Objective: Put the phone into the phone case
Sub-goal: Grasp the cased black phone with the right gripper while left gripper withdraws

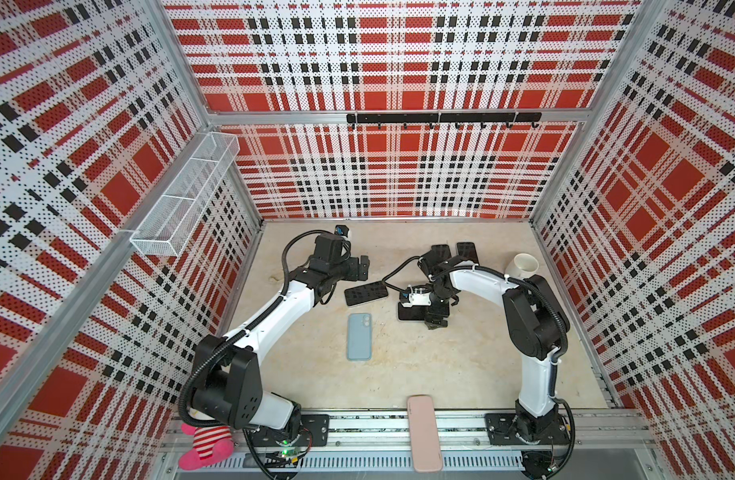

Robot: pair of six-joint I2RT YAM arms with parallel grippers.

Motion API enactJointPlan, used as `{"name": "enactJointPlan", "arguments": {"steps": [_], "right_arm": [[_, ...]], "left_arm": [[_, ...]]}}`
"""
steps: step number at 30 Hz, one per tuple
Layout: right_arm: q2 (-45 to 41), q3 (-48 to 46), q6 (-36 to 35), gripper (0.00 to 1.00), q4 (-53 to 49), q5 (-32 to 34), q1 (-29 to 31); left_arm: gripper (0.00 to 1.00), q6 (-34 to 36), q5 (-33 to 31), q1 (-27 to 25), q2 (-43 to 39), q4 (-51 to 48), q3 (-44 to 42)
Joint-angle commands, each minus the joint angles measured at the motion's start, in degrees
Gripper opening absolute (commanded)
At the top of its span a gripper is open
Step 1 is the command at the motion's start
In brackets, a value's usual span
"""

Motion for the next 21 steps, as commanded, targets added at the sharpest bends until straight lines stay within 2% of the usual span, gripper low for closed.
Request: {"name": "enactJointPlan", "arguments": {"steps": [1, 7, 21], "right_arm": [[-1.7, -0.5, -1.1, 1.0, 1.8, 1.7, 0.5], [-5.9, 0.3, -2.7, 1.0, 0.3, 0.4, 0.8], [2.5, 4.8, -2.7, 1.0, -3.5, -0.2, 0.3]], "left_arm": [[0.98, 0.0, 0.8, 0.4, -1.0, 1.2, -0.9], [0.98, 0.0, 1.6, 0.5, -0.4, 1.2, -0.8], [0.98, -0.1, 2.6, 2.1, -0.1, 1.2, -0.8]]}}
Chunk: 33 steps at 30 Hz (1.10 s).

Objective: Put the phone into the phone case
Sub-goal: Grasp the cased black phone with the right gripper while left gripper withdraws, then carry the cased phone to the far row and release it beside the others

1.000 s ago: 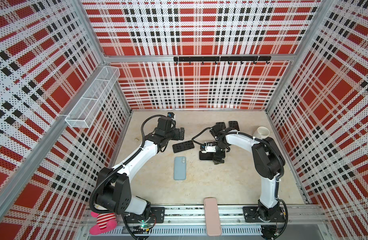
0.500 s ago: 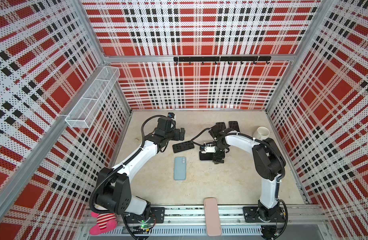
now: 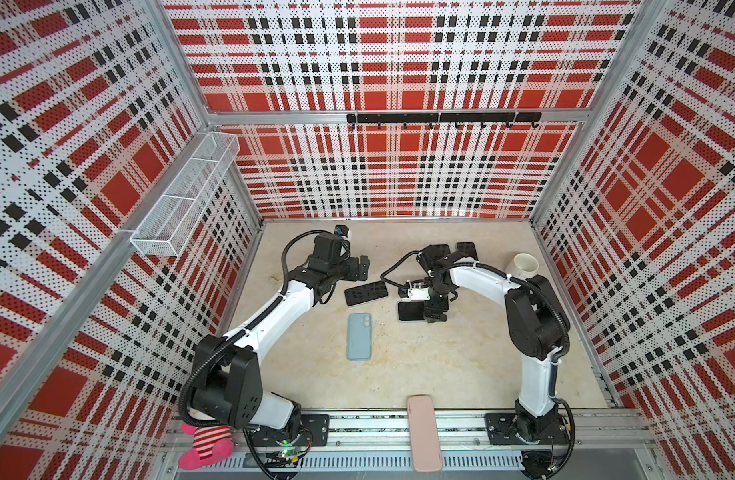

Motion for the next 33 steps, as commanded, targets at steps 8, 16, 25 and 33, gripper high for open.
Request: {"name": "enactJointPlan", "arguments": {"steps": [8, 16, 25, 33], "right_arm": [[4.7, 1.2, -1.0, 1.0, -2.3, -0.8, -0.6], [3.7, -0.1, 1.1, 0.94, -0.8, 0.2, -0.7], [1.2, 1.5, 3.1, 0.79, -1.6, 2.9, -0.7], [-3.9, 1.6, 7.7, 0.75, -0.4, 4.5, -0.6]], "left_arm": [[0.98, -0.2, 1.5, 1.4, 0.7, 1.1, -0.7], [0.98, -0.2, 1.4, 1.4, 0.8, 1.4, -0.9], [0.98, -0.5, 1.6, 1.4, 0.3, 2.3, -1.5], [0.98, -0.9, 1.7, 1.4, 0.6, 2.5, -1.5]]}}
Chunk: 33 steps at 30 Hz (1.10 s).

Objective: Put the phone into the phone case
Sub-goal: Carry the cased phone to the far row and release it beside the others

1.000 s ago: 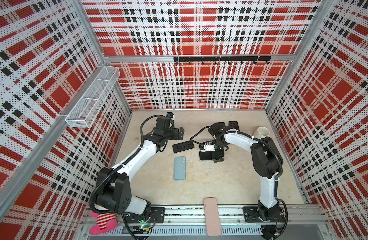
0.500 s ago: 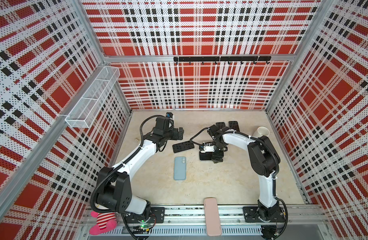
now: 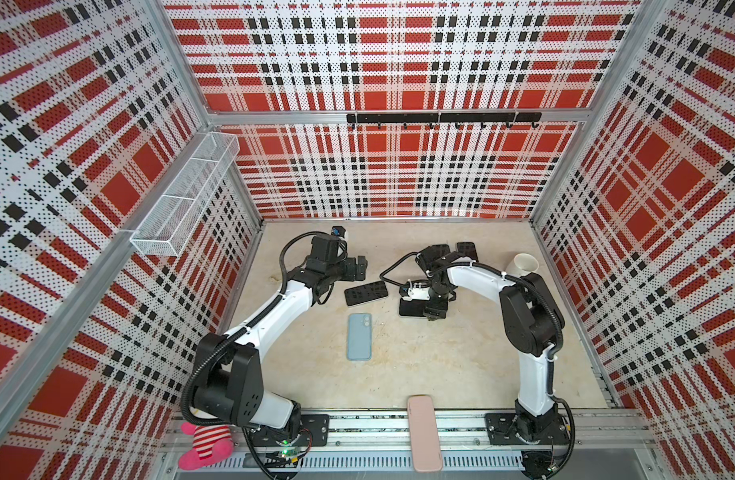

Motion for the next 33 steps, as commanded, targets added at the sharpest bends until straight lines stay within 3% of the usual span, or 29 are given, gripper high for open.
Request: {"name": "enactJointPlan", "arguments": {"steps": [1, 18, 28, 33], "right_arm": [[-4.8, 0.8, 2.7, 0.75, -0.3, 1.2, -0.1], [-12.1, -5.7, 20.7, 0.64, 9.0, 2.3, -1.2], [-13.0, -9.9, 43.2, 0.62, 24.2, 7.8, -1.8], [-8.7, -6.4, 51.8, 0.6, 28.2, 9.6, -1.9]], "left_arm": [[0.98, -0.3, 0.5, 0.3, 0.0, 1.3, -0.5], [0.98, -0.5, 1.5, 0.5, -0.1, 1.4, -0.5], [0.98, -0.6, 0.9, 0.6, 0.3, 1.4, -0.6], [0.98, -1.0, 1.3, 0.6, 0.6, 1.6, -0.6]]}}
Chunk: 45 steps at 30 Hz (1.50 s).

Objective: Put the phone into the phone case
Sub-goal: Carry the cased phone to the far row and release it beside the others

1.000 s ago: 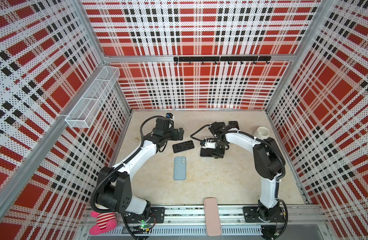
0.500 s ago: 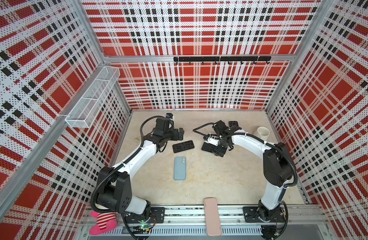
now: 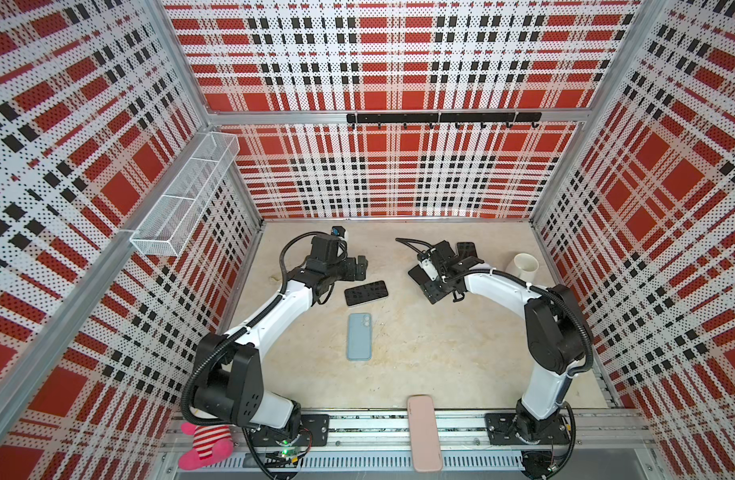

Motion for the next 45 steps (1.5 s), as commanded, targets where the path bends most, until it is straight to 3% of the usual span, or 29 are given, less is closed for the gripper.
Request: {"name": "enactJointPlan", "arguments": {"steps": [1, 13, 25, 40, 45], "right_arm": [[2.1, 4.3, 10.2, 0.6, 8.1, 2.1, -0.5], [11.5, 9.2, 26.3, 0.59, 19.0, 8.0, -0.9], [18.6, 13.6, 27.8, 0.63, 19.3, 9.0, -0.1], [19.7, 15.5, 25.6, 0.99, 16.9, 10.3, 1.4], [14.2, 13.6, 25.2, 1.0, 15.9, 11.2, 1.9]], "left_arm": [[0.98, -0.3, 0.8, 0.5, 0.7, 1.5, -0.6], [0.98, -0.6, 1.4, 0.7, 0.7, 1.7, -0.6], [0.98, -0.6, 1.2, 0.8, 1.1, 1.7, -0.7], [0.98, -0.6, 1.1, 0.8, 2.1, 1.6, -0.7], [0.98, -0.4, 0.9, 0.8, 2.0, 1.6, -0.7]]}}
